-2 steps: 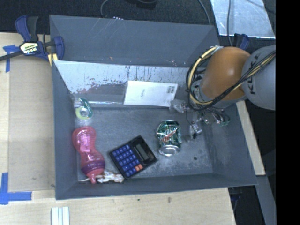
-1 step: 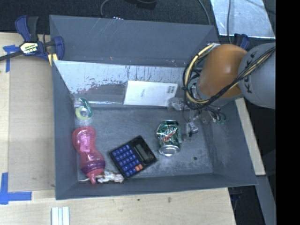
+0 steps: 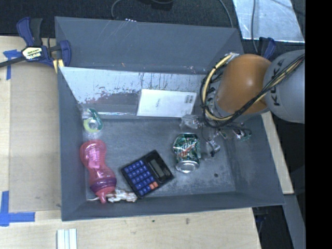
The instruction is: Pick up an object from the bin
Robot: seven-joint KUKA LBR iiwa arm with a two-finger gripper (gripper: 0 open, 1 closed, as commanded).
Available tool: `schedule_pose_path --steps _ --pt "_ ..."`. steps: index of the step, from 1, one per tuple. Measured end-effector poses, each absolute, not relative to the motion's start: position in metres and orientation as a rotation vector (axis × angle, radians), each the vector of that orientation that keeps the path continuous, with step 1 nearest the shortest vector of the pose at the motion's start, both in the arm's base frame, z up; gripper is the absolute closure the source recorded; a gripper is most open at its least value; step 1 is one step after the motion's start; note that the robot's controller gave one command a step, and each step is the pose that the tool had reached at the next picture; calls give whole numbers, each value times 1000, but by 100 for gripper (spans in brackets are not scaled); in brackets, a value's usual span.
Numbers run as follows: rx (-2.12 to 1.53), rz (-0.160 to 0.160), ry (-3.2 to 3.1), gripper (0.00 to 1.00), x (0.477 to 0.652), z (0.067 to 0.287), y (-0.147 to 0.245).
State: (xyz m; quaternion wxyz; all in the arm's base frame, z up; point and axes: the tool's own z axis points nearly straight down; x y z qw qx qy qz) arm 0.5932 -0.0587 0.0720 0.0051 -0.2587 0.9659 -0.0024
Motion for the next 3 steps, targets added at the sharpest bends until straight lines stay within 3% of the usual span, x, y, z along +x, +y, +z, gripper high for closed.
schedule_pose_path --steps 1,2,3 --pt "-803 -7 3024 100 578 74 0" --pt "-803 -7 3024 100 578 74 -1" --pt "-788 -3 3036 100 574 108 2"
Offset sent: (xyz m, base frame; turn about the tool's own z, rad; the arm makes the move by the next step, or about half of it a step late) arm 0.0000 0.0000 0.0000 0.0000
